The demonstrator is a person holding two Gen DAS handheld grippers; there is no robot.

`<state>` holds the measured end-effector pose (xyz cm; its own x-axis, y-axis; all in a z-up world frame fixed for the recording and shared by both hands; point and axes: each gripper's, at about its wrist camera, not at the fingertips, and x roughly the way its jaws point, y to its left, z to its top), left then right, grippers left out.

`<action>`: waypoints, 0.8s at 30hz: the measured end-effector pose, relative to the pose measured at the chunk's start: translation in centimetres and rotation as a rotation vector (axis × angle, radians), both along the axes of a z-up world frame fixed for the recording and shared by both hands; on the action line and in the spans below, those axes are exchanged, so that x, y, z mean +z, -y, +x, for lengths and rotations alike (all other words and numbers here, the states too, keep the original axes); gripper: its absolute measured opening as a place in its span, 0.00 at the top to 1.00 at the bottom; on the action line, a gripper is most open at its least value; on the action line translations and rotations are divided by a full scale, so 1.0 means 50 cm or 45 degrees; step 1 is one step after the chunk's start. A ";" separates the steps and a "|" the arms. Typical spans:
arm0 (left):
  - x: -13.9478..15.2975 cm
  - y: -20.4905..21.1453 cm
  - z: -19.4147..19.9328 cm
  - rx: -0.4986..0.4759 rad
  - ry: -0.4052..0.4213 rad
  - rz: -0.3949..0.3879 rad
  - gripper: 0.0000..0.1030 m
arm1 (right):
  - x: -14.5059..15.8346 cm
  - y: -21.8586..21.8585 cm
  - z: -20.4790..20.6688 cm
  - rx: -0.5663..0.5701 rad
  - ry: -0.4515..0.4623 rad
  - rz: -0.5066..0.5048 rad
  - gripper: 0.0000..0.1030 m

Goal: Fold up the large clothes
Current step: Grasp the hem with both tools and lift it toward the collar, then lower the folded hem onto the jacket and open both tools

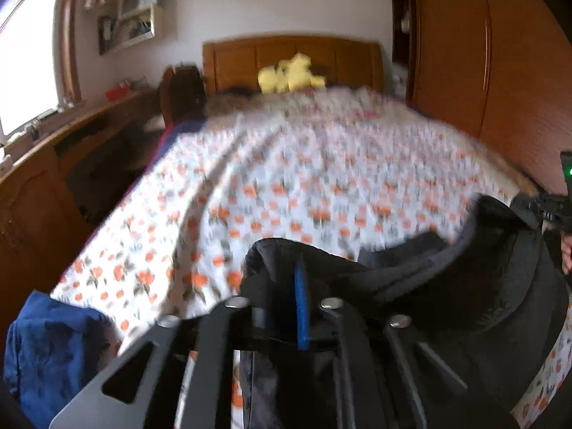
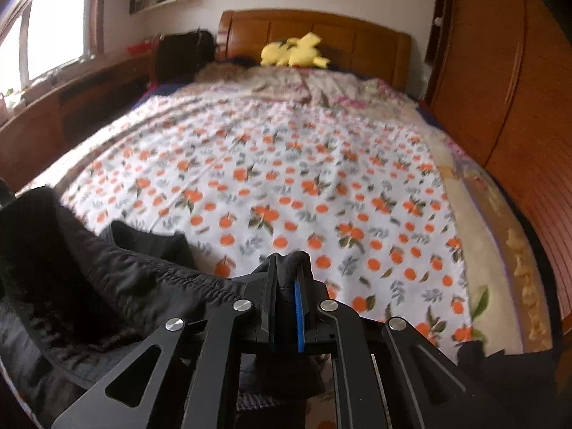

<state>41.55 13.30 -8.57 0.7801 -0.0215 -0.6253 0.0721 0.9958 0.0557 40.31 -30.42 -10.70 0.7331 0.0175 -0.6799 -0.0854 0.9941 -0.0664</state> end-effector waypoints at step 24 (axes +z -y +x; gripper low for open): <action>-0.099 0.054 -0.193 -0.080 -0.025 -0.061 0.06 | -0.024 -0.243 -0.065 0.293 -0.013 0.093 0.52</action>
